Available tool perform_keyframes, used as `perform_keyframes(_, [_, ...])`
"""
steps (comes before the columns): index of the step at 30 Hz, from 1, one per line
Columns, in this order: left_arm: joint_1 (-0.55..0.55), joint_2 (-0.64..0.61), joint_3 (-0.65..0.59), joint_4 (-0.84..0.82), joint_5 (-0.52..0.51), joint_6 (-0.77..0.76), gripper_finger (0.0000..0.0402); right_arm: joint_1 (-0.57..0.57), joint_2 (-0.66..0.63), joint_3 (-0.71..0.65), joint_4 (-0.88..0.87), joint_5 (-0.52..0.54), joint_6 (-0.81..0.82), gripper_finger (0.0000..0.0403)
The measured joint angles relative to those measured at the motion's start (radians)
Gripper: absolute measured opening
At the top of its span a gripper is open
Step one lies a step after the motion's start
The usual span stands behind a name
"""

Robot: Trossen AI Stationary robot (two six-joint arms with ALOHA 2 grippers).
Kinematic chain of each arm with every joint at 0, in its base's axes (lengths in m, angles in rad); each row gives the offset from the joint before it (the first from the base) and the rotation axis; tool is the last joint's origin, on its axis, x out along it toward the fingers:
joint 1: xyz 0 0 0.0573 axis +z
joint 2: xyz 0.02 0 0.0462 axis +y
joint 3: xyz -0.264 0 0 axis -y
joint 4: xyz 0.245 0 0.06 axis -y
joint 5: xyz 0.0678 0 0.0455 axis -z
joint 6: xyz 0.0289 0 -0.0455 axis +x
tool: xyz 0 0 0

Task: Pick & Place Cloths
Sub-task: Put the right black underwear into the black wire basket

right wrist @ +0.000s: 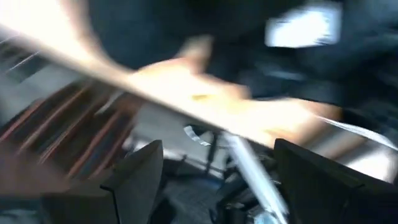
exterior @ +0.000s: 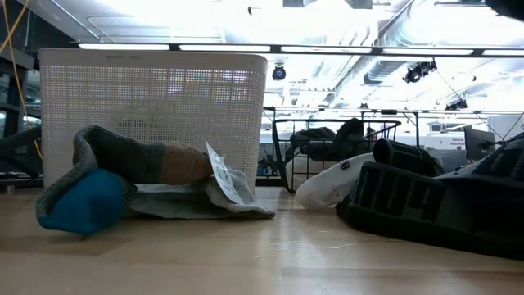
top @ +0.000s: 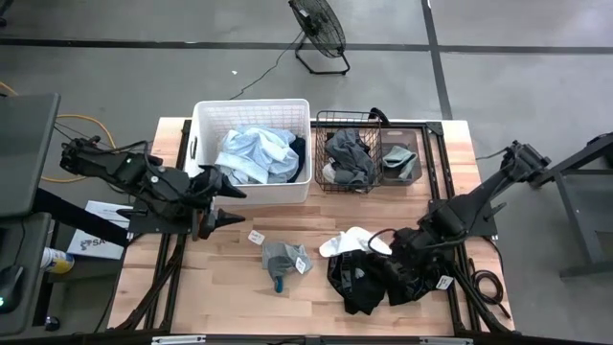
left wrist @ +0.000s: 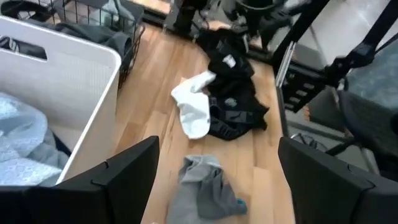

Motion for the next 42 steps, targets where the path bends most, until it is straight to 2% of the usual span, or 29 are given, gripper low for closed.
perform_keyframes(6, [0.000,-0.006,0.000,-0.015,0.031,0.027,0.0323,0.022,0.020,0.000,-0.218,0.018,0.214,0.0298])
perform_keyframes(12, [0.000,-0.012,0.000,-0.038,0.046,0.030,0.0323,0.049,0.021,0.000,-0.353,0.100,0.353,0.0298])
perform_keyframes(17, [0.000,-0.015,0.000,-0.058,0.069,0.036,0.0323,0.052,0.021,0.000,-0.338,0.183,0.466,0.0298])
perform_keyframes(21, [0.000,-0.018,0.000,-0.079,0.080,0.029,0.0323,0.051,0.021,0.000,-0.315,0.186,0.554,0.0298])
perform_keyframes(32, [0.000,-0.018,0.000,-0.107,0.085,0.018,0.0323,0.013,0.162,0.000,-0.297,0.148,0.556,0.0298])
perform_keyframes(38, [0.001,-0.018,0.000,-0.106,0.127,0.016,0.0323,0.018,0.155,0.000,-0.362,0.159,0.550,0.0298])
perform_keyframes(42, [0.001,-0.018,0.000,-0.110,0.132,0.015,0.0323,0.018,0.129,0.000,-0.378,0.186,0.475,0.0298])
